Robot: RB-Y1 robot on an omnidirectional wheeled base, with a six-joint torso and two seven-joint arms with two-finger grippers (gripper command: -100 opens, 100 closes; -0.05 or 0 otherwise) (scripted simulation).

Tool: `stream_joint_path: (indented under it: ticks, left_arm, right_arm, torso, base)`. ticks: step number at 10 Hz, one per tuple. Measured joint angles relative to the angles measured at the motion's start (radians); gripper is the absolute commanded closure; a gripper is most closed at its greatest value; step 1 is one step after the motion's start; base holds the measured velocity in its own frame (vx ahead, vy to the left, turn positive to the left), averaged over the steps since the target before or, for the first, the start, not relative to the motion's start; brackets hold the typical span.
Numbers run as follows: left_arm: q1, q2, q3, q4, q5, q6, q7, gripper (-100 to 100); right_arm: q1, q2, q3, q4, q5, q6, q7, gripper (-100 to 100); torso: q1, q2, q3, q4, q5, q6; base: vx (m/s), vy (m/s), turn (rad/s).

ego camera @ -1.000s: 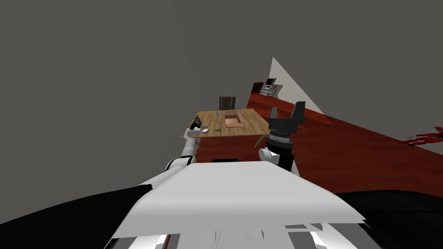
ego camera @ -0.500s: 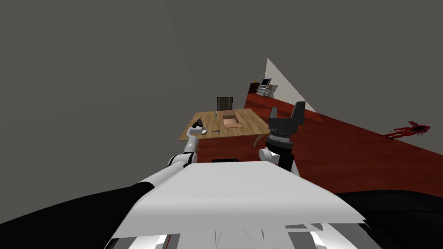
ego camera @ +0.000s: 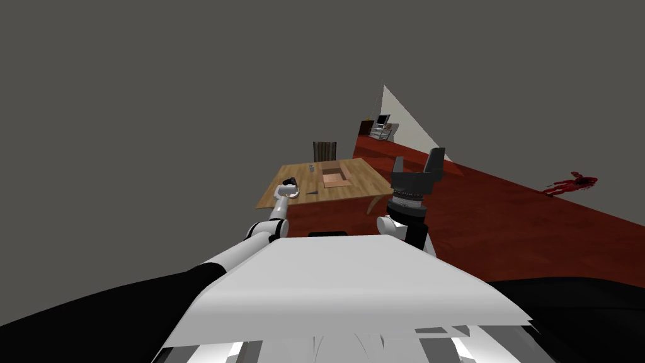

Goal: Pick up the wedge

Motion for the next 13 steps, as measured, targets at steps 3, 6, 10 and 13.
stream_joint_path:
  ticks: [3, 6, 10, 13]
  left_arm:
    - [-0.018, -0.003, 0.004, 0.042, 0.003, 0.062, 0.004, -100]
    - [-0.063, -0.005, 0.012, 0.138, 0.001, 0.116, 0.016, -100]
    - [-0.096, -0.016, 0.019, 0.234, -0.004, 0.209, 0.029, -100]
    - [-0.122, -0.019, 0.024, 0.302, -0.004, 0.272, 0.038, -100]
  right_arm:
    - [0.0, 0.0, 0.0, 0.0, 0.0, 0.0, 0.0, 0]
    - [0.0, 0.0, 0.0, 0.0, 0.0, 0.0, 0.0, 0]
    - [0.0, 0.0, 0.0, 0.0, 0.0, 0.0, 0.0, 0]
    - [0.0, 0.0, 0.0, 0.0, 0.0, 0.0, 0.0, 0]
  torso:
    - [0.0, 0.0, 0.0, 0.0, 0.0, 0.0]
    - [0.0, -0.002, -0.001, 0.0, 0.0, 0.0]
    - [0.0, -0.002, -0.001, 0.0, 0.0, 0.0]
    - [0.0, -0.002, -0.001, 0.0, 0.0, 0.0]
  base:
    - [0.031, 0.005, -0.053]
    - [0.047, 0.005, -0.088]
    - [0.054, 0.009, -0.089]
    - [0.054, 0.01, -0.087]
